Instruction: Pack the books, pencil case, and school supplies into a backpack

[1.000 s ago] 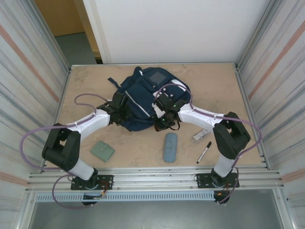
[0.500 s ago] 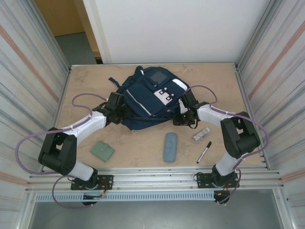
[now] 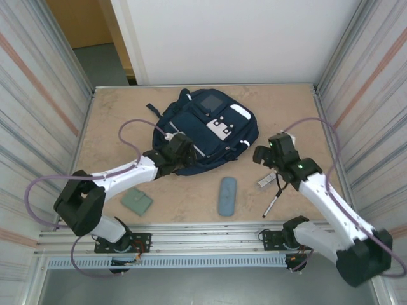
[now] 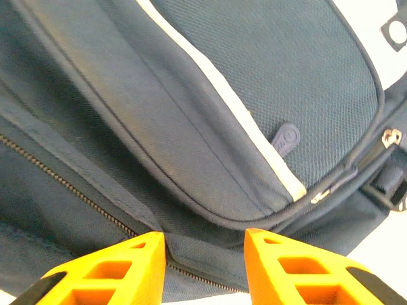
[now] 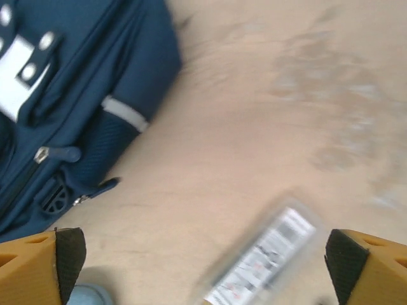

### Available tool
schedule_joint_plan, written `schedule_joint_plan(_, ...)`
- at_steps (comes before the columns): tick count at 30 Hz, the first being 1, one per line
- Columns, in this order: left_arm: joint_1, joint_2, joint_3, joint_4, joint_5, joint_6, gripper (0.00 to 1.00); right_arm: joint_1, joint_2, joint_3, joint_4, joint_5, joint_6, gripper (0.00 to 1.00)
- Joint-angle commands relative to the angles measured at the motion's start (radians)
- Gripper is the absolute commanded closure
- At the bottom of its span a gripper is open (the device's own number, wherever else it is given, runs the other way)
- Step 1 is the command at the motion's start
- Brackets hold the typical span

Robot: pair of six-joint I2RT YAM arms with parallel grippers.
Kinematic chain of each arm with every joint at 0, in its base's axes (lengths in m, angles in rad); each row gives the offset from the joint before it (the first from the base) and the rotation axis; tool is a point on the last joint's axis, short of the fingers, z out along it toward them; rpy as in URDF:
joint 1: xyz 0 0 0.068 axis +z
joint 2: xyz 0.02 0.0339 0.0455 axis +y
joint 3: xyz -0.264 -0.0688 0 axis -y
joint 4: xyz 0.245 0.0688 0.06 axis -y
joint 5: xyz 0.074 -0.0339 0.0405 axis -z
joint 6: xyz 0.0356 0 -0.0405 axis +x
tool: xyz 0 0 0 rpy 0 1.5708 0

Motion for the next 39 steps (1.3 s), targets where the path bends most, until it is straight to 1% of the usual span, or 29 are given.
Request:
schedule_joint_plan(1,-0.05,0.08,0.051,-0.01,0.005,0.016,0.63,-0.017,-0.161,-0.061,-0.177,0.101,0.116,0.01)
schedule_joint_plan(3,-0.079,0.118,0.078,-0.013,0.013,0.011,0.64,-0.046,-0.24,-0.077,-0.148,-0.052,0.024,0.01)
schedule_joint_plan(4,-0.102,0.129,0.09,-0.021,-0.011,-0.005,0.64,-0.056,-0.264,-0.077,-0.148,-0.1,0.014,0.01)
schedule_joint_plan(6,-0.164,0.135,0.102,-0.035,-0.094,-0.06,0.64,-0.065,-0.282,-0.073,-0.175,-0.117,0.018,0.01)
schedule_joint_plan(7,-0.195,0.14,0.108,-0.028,-0.111,-0.081,0.64,-0.065,-0.277,-0.068,-0.198,-0.107,0.026,0.01)
schedule_joint_plan(8,-0.217,0.147,0.114,-0.017,-0.109,-0.092,0.64,-0.062,-0.27,-0.065,-0.214,-0.094,0.051,0.01)
schedule_joint_plan(10,-0.269,0.184,0.153,-0.008,-0.089,-0.108,0.63,-0.063,-0.251,-0.069,-0.201,-0.137,0.046,0.01)
schedule_joint_plan(12,-0.294,0.216,0.204,-0.027,-0.008,-0.135,0.63,-0.065,-0.223,-0.083,-0.169,-0.175,0.043,0.01)
schedule_joint_plan(13,-0.311,0.21,0.223,-0.043,0.012,-0.141,0.63,-0.066,-0.198,-0.088,-0.145,-0.2,0.033,0.01)
schedule_joint_plan(14,-0.329,0.191,0.232,-0.068,0.001,-0.14,0.63,-0.068,-0.175,-0.086,-0.128,-0.223,0.021,0.01)
schedule_joint_plan(15,-0.347,0.157,0.243,-0.106,-0.034,-0.138,0.62,-0.069,-0.143,-0.078,-0.117,-0.241,0.007,0.01)
schedule_joint_plan(16,-0.357,0.12,0.245,-0.137,-0.062,-0.132,0.59,-0.069,-0.115,-0.063,-0.116,-0.253,-0.003,0.01)
schedule_joint_plan(18,-0.349,0.058,0.25,-0.155,-0.044,-0.067,0.5,-0.07,-0.064,-0.037,-0.121,-0.267,-0.016,0.01)
schedule_joint_plan(20,-0.317,0.043,0.311,-0.225,0.011,0.032,0.47,-0.069,-0.032,-0.022,-0.139,-0.277,-0.019,0.01)
schedule_joint_plan(22,-0.288,0.077,0.414,-0.366,-0.012,0.105,0.44,-0.068,-0.027,-0.031,-0.149,-0.282,-0.009,0.01)
schedule_joint_plan(24,-0.268,0.126,0.504,-0.455,-0.037,0.179,0.41,-0.068,-0.046,-0.055,-0.148,-0.276,-0.011,0.01)
schedule_joint_plan(25,-0.264,0.15,0.533,-0.478,-0.051,0.22,0.39,-0.069,-0.058,-0.064,-0.148,-0.265,-0.011,0.01)
schedule_joint_plan(28,-0.243,0.226,0.599,-0.486,-0.059,0.33,0.27,-0.068,-0.109,-0.079,-0.157,-0.25,0.006,0.01)
schedule_joint_plan(30,-0.226,0.276,0.636,-0.497,-0.058,0.39,0.24,-0.066,-0.14,-0.089,-0.155,-0.268,0.024,0.01)
schedule_joint_plan(33,-0.187,0.373,0.71,-0.537,-0.065,0.425,0.24,-0.067,-0.171,-0.127,-0.138,-0.308,0.043,0.0)
schedule_joint_plan(35,-0.163,0.425,0.749,-0.545,-0.061,0.437,0.25,-0.066,-0.178,-0.149,-0.131,-0.313,0.057,0.02)
schedule_joint_plan(39,-0.141,0.491,0.787,-0.562,-0.063,0.433,0.28,-0.066,-0.149,-0.136,-0.139,-0.315,0.046,0.04)
